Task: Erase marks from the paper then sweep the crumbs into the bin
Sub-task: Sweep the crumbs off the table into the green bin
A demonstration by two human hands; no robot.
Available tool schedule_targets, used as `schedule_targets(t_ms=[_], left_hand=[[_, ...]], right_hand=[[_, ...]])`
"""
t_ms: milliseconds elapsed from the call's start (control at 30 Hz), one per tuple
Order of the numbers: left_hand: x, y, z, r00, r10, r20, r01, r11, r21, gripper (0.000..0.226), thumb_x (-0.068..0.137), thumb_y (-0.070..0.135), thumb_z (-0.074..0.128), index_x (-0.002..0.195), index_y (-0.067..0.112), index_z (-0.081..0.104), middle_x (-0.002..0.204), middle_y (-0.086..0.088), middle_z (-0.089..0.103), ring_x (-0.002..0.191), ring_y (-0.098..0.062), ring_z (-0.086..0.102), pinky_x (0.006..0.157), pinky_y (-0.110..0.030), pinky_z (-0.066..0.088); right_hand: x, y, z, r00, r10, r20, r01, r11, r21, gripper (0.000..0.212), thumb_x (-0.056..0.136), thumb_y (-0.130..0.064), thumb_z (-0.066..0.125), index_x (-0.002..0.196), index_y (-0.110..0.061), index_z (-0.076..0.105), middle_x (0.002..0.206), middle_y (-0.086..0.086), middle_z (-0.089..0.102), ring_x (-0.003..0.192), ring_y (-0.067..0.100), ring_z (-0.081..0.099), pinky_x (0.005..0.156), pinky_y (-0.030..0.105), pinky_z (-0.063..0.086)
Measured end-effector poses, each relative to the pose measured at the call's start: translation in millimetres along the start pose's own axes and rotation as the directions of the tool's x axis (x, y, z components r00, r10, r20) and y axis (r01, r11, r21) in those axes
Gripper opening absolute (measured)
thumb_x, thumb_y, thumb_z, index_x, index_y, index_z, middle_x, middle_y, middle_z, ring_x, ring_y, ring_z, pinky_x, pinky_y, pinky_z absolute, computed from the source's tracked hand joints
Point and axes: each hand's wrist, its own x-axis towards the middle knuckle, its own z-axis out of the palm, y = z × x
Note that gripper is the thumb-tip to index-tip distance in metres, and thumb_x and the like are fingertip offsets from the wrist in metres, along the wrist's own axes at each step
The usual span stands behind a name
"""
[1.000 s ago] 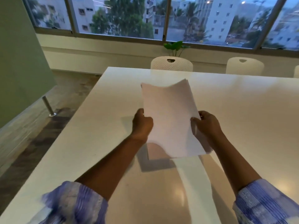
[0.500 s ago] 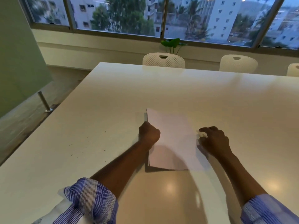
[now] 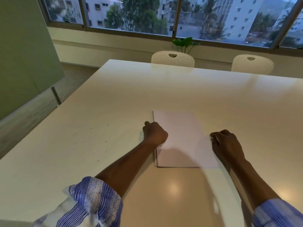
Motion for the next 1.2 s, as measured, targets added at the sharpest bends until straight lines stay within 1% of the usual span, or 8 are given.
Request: schedule_targets(t_ms=[200, 333, 500, 633, 800, 933, 1133, 1200], left_hand=[[-3.7, -23.2, -15.7, 0.998, 0.061, -0.008, -0.061, 0.998, -0.021, 0.043, 0.088, 0.021, 0.058, 0.128, 0.006, 0.053, 0.134, -0.015, 0.044, 0.129, -0.033, 0.045, 0.105, -0.041, 0.045], [-4.8, -63.5, -48.7, 0.985, 0.165, -0.058, -0.17, 0.98, -0.107, 0.052, 0.095, 0.029, 0.063, 0.142, 0.01, 0.051, 0.14, -0.014, 0.049, 0.129, -0.029, 0.052, 0.109, -0.036, 0.044], [-10.6, -138.2, -112.9, 0.958, 0.232, -0.167, -0.259, 0.952, -0.164, 0.037, 0.096, 0.028, 0.068, 0.131, 0.014, 0.062, 0.129, -0.01, 0.056, 0.102, -0.014, 0.057, 0.087, -0.022, 0.04], [-12.0, -217.9, -176.4, 0.949, 0.188, -0.254, -0.218, 0.971, -0.099, 0.03, 0.096, 0.026, 0.069, 0.123, 0.012, 0.068, 0.124, -0.012, 0.06, 0.099, -0.018, 0.06, 0.086, -0.023, 0.04], [-12.8, -304.1, -234.6, 0.937, 0.128, -0.325, -0.134, 0.991, 0.006, 0.029, 0.096, 0.022, 0.069, 0.12, 0.006, 0.069, 0.123, -0.018, 0.06, 0.11, -0.037, 0.062, 0.098, -0.039, 0.047], [-20.7, -342.7, -252.8, 0.945, 0.201, -0.257, -0.173, 0.976, 0.13, 0.039, 0.098, 0.035, 0.059, 0.125, 0.008, 0.068, 0.129, -0.013, 0.058, 0.116, -0.034, 0.057, 0.095, -0.039, 0.044], [-26.8, -366.9, -255.2, 0.885, 0.379, -0.271, -0.313, 0.914, 0.257, 0.044, 0.089, 0.038, 0.05, 0.107, 0.007, 0.075, 0.108, -0.009, 0.067, 0.099, -0.034, 0.064, 0.085, -0.046, 0.054], [-25.0, -366.6, -254.6, 0.886, 0.373, -0.274, -0.308, 0.918, 0.25, 0.038, 0.089, 0.035, 0.054, 0.106, 0.008, 0.075, 0.107, -0.008, 0.066, 0.096, -0.032, 0.065, 0.082, -0.048, 0.056]], right_hand=[[0.7, -38.5, -19.3, 0.997, 0.074, -0.02, -0.073, 0.995, 0.062, 0.05, 0.093, -0.026, 0.067, 0.137, -0.004, 0.057, 0.134, 0.024, 0.058, 0.117, 0.045, 0.056, 0.096, 0.049, 0.049], [-42.2, -128.2, -15.7, 0.988, -0.115, -0.098, 0.131, 0.977, 0.167, 0.069, 0.091, -0.039, 0.067, 0.138, 0.009, 0.051, 0.139, 0.031, 0.054, 0.128, 0.046, 0.053, 0.107, 0.051, 0.043], [-125.8, -248.3, 30.6, 0.906, -0.213, 0.366, 0.192, 0.977, 0.094, 0.116, 0.075, -0.093, 0.003, 0.158, -0.014, -0.012, 0.163, 0.009, -0.023, 0.151, 0.027, -0.02, 0.122, 0.043, -0.011], [-157.5, -316.4, 61.9, 0.878, -0.133, 0.459, 0.108, 0.991, 0.082, 0.129, 0.064, -0.1, 0.005, 0.149, -0.012, -0.033, 0.153, 0.01, -0.045, 0.141, 0.03, -0.042, 0.117, 0.047, -0.022], [-142.6, -400.6, 86.1, 0.858, -0.168, 0.484, 0.116, 0.984, 0.137, 0.128, 0.07, -0.097, 0.014, 0.152, -0.007, -0.027, 0.155, 0.014, -0.041, 0.143, 0.032, -0.039, 0.12, 0.049, -0.018], [-112.4, -434.5, 97.4, 0.816, -0.345, 0.463, 0.275, 0.937, 0.214, 0.116, 0.078, -0.091, 0.015, 0.158, -0.01, -0.009, 0.165, 0.01, -0.018, 0.152, 0.03, -0.019, 0.12, 0.044, -0.015], [-82.0, -403.1, 95.3, 0.921, 0.058, 0.385, -0.036, 0.997, -0.063, 0.117, 0.083, -0.087, 0.015, 0.157, 0.002, -0.001, 0.165, 0.024, -0.007, 0.153, 0.038, -0.007, 0.124, 0.051, -0.001], [-92.6, -424.2, 101.6, 0.913, -0.027, 0.407, 0.043, 0.999, -0.03, 0.119, 0.081, -0.089, 0.013, 0.157, 0.001, -0.004, 0.164, 0.022, -0.012, 0.153, 0.037, -0.011, 0.124, 0.051, -0.004]])
